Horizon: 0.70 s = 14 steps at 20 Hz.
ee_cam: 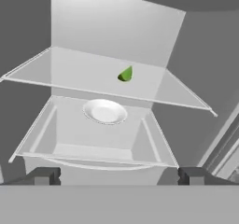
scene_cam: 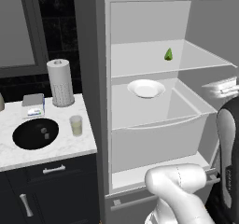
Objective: Grab a lemon wedge from the fridge and one ice cube from the ice bowl, and put them in the glass of lemonade.
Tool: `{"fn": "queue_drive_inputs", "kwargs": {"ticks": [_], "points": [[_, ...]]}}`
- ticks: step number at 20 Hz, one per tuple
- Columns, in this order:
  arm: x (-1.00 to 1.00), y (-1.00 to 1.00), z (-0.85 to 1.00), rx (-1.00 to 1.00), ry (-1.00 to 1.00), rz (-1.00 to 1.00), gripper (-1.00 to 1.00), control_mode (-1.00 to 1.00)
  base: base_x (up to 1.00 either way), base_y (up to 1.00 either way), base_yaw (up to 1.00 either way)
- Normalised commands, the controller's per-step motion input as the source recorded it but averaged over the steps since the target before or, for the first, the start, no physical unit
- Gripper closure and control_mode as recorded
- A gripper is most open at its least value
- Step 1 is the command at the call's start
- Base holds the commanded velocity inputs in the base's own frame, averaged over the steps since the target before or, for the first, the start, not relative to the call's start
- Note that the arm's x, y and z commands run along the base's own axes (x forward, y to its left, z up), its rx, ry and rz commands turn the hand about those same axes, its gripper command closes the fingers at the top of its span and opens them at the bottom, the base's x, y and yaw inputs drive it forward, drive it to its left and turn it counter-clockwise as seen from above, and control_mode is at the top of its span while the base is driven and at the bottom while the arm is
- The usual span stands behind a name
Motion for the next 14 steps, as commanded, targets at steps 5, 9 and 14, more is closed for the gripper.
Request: {"fn": "queue_drive_inputs", "kwargs": {"ticks": [5, 9, 14], "points": [[0.73, -0.11, 0.42, 0.0, 0.2, 0.0, -1.0, -1.0, 0.0, 0.0, 0.0], [0.76, 0.0, -0.15, 0.01, 0.06, 0.0, -1.0, -1.0, 0.0, 0.0, 0.0], [0.56, 0.06, -0.35, 0.06, 0.0, -0.05, -1.0, -1.0, 0.0, 0.0, 0.0]]}}
